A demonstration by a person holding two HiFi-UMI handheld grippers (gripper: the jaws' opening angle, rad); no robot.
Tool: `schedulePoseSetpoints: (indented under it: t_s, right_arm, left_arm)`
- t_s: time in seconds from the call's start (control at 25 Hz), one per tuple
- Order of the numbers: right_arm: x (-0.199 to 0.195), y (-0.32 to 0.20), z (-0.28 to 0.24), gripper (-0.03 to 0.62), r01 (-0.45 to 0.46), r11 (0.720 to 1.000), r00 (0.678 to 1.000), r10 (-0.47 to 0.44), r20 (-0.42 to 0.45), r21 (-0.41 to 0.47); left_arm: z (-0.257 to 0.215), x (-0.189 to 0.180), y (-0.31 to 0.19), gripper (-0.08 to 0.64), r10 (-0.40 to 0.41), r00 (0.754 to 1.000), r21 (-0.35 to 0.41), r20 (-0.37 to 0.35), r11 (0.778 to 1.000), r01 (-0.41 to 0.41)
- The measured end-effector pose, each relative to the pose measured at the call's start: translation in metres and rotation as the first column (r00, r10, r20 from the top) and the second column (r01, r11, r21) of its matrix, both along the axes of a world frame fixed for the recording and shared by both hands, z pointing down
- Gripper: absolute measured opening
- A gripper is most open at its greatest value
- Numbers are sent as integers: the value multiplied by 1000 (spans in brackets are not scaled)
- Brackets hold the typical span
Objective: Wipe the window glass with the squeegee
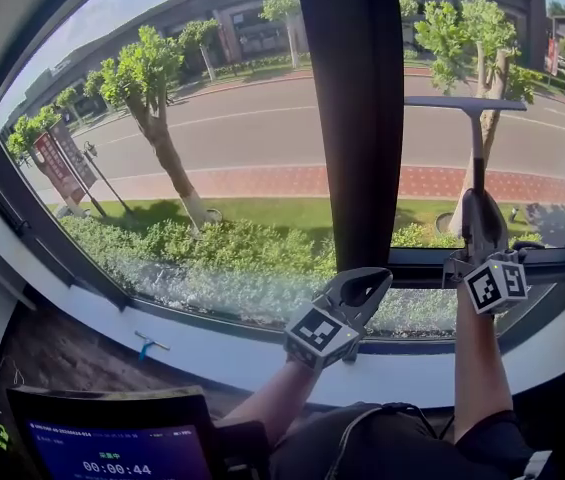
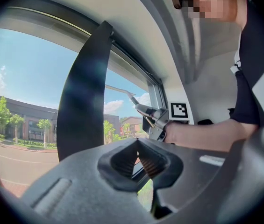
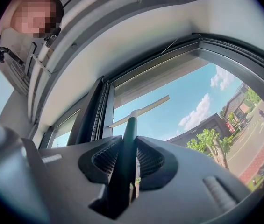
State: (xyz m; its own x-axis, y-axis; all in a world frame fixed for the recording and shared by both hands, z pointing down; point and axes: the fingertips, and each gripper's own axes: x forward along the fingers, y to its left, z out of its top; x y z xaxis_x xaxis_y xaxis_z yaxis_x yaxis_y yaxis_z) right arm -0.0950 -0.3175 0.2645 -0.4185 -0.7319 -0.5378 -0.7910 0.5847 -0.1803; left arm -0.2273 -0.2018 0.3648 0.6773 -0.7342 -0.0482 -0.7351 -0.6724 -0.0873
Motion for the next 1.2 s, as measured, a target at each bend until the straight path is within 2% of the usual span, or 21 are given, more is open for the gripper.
schedulePoseSetpoints:
  t_s: [0.84, 1.2]
  right_arm:
    - [9, 17, 104, 100, 21, 986, 1000, -19, 15, -168]
    - [8, 27, 154, 99, 31, 962, 999, -29, 13, -273]
  left_arm:
    - [18, 14, 2, 3, 15, 1000, -51, 11, 999, -15]
    - [23, 15, 3, 3, 15, 1000, -67, 12, 998, -14]
